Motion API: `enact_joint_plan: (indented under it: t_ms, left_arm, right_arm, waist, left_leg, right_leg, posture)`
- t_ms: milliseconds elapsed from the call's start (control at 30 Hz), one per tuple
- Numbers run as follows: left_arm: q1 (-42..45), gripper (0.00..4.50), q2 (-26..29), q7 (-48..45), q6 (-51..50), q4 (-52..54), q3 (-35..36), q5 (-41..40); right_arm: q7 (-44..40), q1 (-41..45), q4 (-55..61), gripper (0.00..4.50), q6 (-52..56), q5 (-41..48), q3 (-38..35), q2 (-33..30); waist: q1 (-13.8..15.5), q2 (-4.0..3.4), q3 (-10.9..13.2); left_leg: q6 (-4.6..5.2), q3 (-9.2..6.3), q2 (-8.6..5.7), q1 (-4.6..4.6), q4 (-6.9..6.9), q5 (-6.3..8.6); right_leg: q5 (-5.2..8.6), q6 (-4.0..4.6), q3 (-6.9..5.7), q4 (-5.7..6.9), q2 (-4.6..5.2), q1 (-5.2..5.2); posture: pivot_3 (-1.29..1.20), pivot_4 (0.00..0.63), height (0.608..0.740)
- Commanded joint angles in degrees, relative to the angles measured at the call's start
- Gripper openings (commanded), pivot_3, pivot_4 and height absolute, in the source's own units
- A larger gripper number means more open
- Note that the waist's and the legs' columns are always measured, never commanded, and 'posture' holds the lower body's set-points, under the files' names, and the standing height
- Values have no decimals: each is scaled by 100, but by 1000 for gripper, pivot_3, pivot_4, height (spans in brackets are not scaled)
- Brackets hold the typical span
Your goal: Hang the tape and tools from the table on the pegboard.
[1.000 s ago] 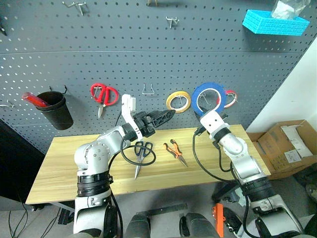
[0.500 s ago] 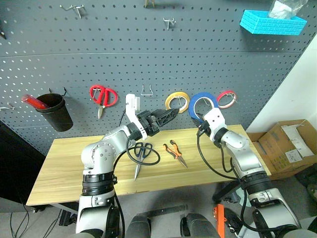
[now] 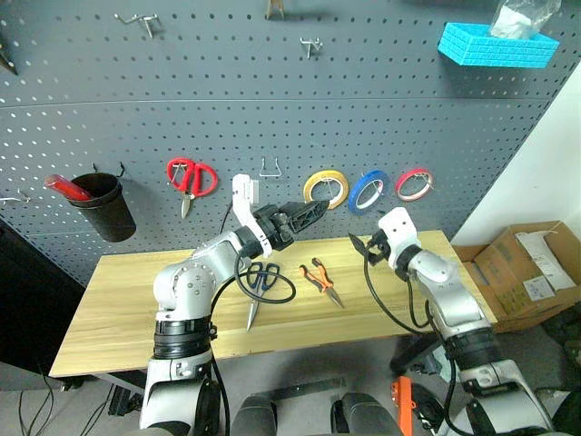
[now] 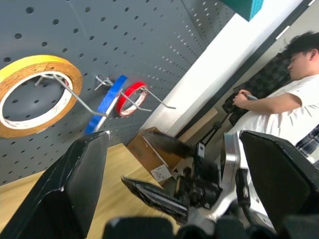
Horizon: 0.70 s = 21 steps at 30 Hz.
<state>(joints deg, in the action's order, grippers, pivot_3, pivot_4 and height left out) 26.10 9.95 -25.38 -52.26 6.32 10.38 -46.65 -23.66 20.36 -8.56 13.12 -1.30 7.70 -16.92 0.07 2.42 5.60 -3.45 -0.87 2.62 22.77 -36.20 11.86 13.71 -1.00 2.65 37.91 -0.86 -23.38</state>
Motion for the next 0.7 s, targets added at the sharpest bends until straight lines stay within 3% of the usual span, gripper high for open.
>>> enact_joint_plan:
  t_ms: [33,133,333,600,700]
  left_arm:
    - [-528,4500,156,179,312,284,-289,518]
    - [-1041,4500,378,294,819,286,-780,1321]
    - [-1900,4500,68,940,937,781,-512,1459]
    - [-2305,4500,-71,1192,768,1201,-620,1433]
    - [-2348,4500,-94,1198,776,1148,-480,1353]
  right_arm:
    - [-14,-297,743,4475,1210,58,186,144]
    - [-85,-321,961,4475,2052,126,376,292]
    - [-175,457,35,4475,2951,65,765,735]
    - [-318,1118,-1649,4475,2408,-236,1131,783]
    - [-225,1583,-2587,4475,2358,-157,855,862]
  waist:
    - [-19,-14,-31]
    - [-19,-20,-26]
    - [10,-32,19]
    - [159,-72,225]
    - [173,-69,349]
  left_leg:
    - [0,2,0,-2,3,0]
    - [1,3,1,-21,5,-1]
    - [12,-4,1,-48,3,-7]
    - [15,-7,0,-24,6,-9]
    - [18,-9,-2,-7,10,-7]
  right_leg:
    - [1,1,2,-1,0,0]
    - [5,8,7,12,-5,4]
    - [18,58,8,17,-6,15]
    - [26,69,4,4,-5,8]
    - [36,72,1,3,-4,0]
  posture:
    - [125,20,740]
    - [134,51,740]
    - [173,113,740]
    - [238,179,740]
    - [248,199,740]
